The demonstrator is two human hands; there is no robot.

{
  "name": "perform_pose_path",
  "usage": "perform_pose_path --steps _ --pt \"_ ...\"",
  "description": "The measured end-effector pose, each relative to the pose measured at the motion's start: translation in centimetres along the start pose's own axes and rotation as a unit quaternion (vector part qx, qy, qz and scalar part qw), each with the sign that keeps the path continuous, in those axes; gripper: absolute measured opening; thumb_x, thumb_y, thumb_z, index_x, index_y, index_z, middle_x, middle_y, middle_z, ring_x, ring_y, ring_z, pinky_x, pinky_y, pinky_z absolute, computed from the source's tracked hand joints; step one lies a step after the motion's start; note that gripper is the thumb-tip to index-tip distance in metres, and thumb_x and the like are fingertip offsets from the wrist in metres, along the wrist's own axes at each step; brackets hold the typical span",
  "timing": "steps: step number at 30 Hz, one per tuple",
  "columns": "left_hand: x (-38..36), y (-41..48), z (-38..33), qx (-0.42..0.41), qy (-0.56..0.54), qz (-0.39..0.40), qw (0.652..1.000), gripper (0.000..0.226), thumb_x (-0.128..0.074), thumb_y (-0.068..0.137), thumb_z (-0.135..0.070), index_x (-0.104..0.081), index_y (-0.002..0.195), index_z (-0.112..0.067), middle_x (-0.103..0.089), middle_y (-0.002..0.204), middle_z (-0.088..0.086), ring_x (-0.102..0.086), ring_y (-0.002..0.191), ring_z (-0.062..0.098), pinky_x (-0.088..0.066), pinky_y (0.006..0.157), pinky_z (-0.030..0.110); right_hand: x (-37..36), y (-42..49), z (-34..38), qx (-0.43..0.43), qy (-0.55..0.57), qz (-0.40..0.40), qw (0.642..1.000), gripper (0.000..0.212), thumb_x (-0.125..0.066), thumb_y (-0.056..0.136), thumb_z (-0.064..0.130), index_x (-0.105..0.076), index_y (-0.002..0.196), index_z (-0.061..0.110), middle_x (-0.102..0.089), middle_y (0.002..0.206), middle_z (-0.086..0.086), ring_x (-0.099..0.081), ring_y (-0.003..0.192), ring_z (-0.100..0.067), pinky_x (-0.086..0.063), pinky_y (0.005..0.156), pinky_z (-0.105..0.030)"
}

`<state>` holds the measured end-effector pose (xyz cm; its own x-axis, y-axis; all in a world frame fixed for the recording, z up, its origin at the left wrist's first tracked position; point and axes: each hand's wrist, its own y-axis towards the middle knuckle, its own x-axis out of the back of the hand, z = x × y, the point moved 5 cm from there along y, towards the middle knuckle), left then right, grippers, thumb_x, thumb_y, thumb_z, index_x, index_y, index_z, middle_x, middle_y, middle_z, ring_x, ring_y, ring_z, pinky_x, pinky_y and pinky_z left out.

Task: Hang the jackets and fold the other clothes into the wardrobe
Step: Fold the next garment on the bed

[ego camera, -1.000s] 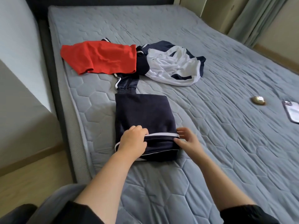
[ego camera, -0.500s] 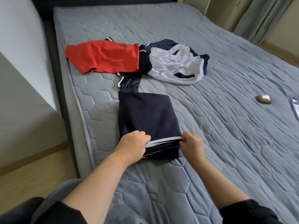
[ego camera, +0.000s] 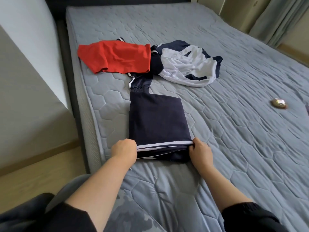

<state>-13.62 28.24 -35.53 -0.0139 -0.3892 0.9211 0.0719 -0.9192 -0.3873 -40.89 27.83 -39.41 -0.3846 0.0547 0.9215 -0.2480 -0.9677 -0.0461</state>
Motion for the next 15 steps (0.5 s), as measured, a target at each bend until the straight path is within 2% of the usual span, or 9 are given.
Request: perform_pose_path --steps 2,4,6,8,9,10,12,13,15 --pt "-0.9 0.0 0.3 0.000 -0.079 0.072 0.994 0.014 -0.055 0.087 -0.020 -0.067 0.092 -0.014 -0.067 0.095 0.005 -0.063 0.088 0.023 -0.044 0.067 0.026 -0.6 -0.5 0.0 -0.034 0.026 0.019 0.999 0.017 -0.046 0.090 0.014 -0.061 0.088 0.006 -0.068 0.094 -0.019 -0.059 0.089 -0.038 -0.031 0.064 -0.035" --pt "-2.1 0.0 0.8 -0.003 -0.167 0.195 0.966 0.015 -0.057 0.083 -0.019 -0.068 0.073 -0.017 -0.066 0.074 -0.001 -0.060 0.069 0.016 -0.045 0.058 0.022 -1.0 -0.6 0.0 -0.024 0.047 0.059 0.997 0.021 -0.044 0.091 0.012 -0.064 0.086 0.006 -0.069 0.094 -0.019 -0.060 0.088 -0.038 -0.032 0.064 -0.033" --pt "-2.2 0.1 1.9 0.063 -0.256 0.245 0.933 0.019 -0.056 0.084 -0.014 -0.068 0.069 -0.017 -0.065 0.066 -0.003 -0.061 0.068 0.016 -0.045 0.057 0.022 -0.9 -0.6 -0.3 0.015 0.049 0.107 0.993 0.021 -0.043 0.092 0.010 -0.062 0.082 0.006 -0.069 0.091 -0.019 -0.061 0.086 -0.037 -0.034 0.063 -0.033" --pt "-1.2 1.0 3.2 0.139 -0.278 0.165 0.936 0.020 -0.049 0.091 -0.013 -0.068 0.097 -0.008 -0.069 0.095 0.008 -0.065 0.092 0.025 -0.047 0.068 0.028 -0.8 -0.2 -1.0 0.037 0.050 0.143 0.988 0.020 -0.043 0.092 0.009 -0.062 0.088 0.007 -0.069 0.089 -0.015 -0.062 0.087 -0.035 -0.039 0.066 -0.034" --pt "-0.5 1.5 3.6 0.175 -0.285 0.095 0.938 0.028 -0.045 0.094 -0.015 -0.062 0.112 -0.003 -0.064 0.113 0.014 -0.061 0.106 0.030 -0.045 0.077 0.031 -0.7 0.0 -1.4 0.035 0.060 0.140 0.988 0.019 -0.043 0.091 0.006 -0.061 0.092 0.010 -0.069 0.089 -0.012 -0.062 0.088 -0.034 -0.040 0.067 -0.033" --pt "-0.3 1.9 3.6 0.193 -0.329 0.052 0.923 0.035 -0.041 0.096 -0.019 -0.054 0.123 -0.001 -0.056 0.125 0.019 -0.054 0.114 0.033 -0.042 0.083 0.033 -0.4 0.3 -1.7 0.028 0.079 0.118 0.989 0.021 -0.044 0.088 0.003 -0.059 0.099 0.013 -0.067 0.091 -0.010 -0.061 0.089 -0.033 -0.040 0.068 -0.032" --pt "-0.8 2.1 2.4 0.175 -0.462 0.054 0.868 0.048 -0.042 0.096 -0.030 -0.041 0.134 0.000 -0.046 0.137 0.020 -0.046 0.123 0.033 -0.036 0.092 0.035 0.2 0.7 -1.8 0.036 0.100 0.055 0.993 0.047 -0.048 0.083 -0.003 -0.048 0.126 0.015 -0.060 0.110 -0.006 -0.060 0.092 -0.033 -0.040 0.069 -0.031" --pt "-1.1 1.9 1.6 0.156 -0.510 0.077 0.843 0.058 -0.045 0.095 -0.037 -0.034 0.140 -0.002 -0.041 0.143 0.017 -0.042 0.128 0.031 -0.034 0.096 0.036 0.4 0.9 -1.5 0.074 0.076 0.034 0.994 0.064 -0.051 0.079 -0.005 -0.039 0.139 0.017 -0.053 0.123 -0.006 -0.059 0.094 -0.032 -0.041 0.068 -0.031" --pt "-1.9 1.6 0.5 0.138 -0.578 0.114 0.796 0.073 -0.057 0.090 -0.043 -0.025 0.145 -0.007 -0.037 0.147 0.010 -0.039 0.131 0.028 -0.033 0.104 0.037 0.4 1.1 -0.7 0.166 -0.019 0.015 0.986 0.085 -0.057 0.074 -0.005 -0.026 0.149 0.022 -0.041 0.139 -0.006 -0.055 0.104 -0.032 -0.046 0.067 -0.034"
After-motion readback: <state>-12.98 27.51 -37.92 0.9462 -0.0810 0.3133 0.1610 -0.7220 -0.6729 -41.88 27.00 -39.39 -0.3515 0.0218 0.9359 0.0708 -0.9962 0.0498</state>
